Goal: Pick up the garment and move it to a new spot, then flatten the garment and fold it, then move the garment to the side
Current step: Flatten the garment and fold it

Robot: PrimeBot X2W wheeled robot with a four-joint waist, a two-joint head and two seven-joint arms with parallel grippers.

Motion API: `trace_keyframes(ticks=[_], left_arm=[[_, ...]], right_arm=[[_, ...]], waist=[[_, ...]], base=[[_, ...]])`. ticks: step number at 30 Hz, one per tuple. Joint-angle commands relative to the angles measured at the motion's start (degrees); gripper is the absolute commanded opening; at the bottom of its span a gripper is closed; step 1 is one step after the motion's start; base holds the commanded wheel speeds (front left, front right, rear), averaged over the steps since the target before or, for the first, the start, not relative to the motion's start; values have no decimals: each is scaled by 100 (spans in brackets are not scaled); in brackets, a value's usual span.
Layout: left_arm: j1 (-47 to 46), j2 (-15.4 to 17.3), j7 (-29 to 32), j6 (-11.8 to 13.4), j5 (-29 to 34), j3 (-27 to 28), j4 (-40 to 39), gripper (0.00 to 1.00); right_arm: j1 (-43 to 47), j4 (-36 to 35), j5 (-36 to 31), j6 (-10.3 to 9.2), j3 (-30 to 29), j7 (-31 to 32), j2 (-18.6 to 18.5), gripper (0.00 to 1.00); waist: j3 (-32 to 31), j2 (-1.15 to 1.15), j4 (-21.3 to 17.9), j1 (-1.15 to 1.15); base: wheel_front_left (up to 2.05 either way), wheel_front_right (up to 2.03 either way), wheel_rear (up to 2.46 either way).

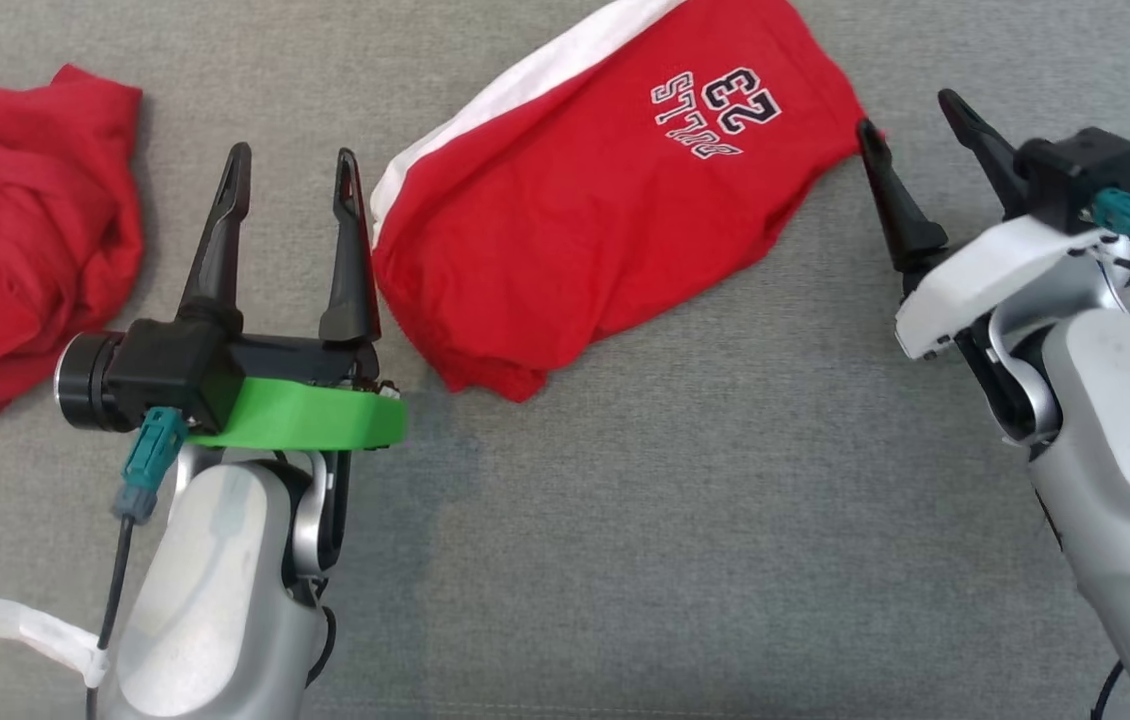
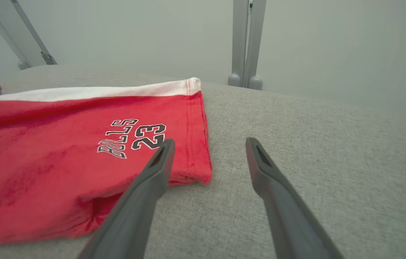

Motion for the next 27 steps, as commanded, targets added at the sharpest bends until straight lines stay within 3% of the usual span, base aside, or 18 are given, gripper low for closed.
trace_keyframes(ticks=[1, 7, 8, 9, 10, 11, 19, 27], left_arm=[[-93, -55, -1, -46, 44, 12, 14, 100], [-123, -164, 0, -133, 150, 78, 60, 100], [-121, -176, -1, -157, 181, 93, 71, 100], [-118, -182, -1, -157, 196, 105, 84, 100], [-112, -189, -1, -170, 216, 126, 93, 100], [-102, -195, -1, -182, 237, 140, 97, 100], [112, -206, -1, -206, 389, 328, 80, 100], [448, -104, -1, -251, 486, 494, 112, 100]], right_arm=[[-219, 235, 87, -8, 102, 80, -59, 100], [-849, 1230, 394, -8, 421, 691, -51, 100], [-920, 1340, 488, -7, 480, 810, -22, 80], [-938, 1430, 549, -7, 527, 915, 0, 46], [-959, 1485, 618, -4, 599, 994, 12, 4], [-970, 1510, 703, -4, 633, 1043, 29, 0], [-781, 1335, 857, -8, 392, 566, 104, 0], [378, 686, 615, -9, -228, 340, 391, 0]], waist=[[326, 0, 384, 0], [358, 0, 499, 0], [353, 0, 500, 0], [345, 0, 497, 0], [334, 0, 490, 0], [321, 0, 482, 0], [125, 0, 245, 0], [-229, 0, -262, 0]], base=[[0, 0, 0], [0, 0, 0], [0, 0, 0], [0, 0, 0], [0, 0, 0], [0, 0, 0], [0, 0, 0], [0, 0, 0]])
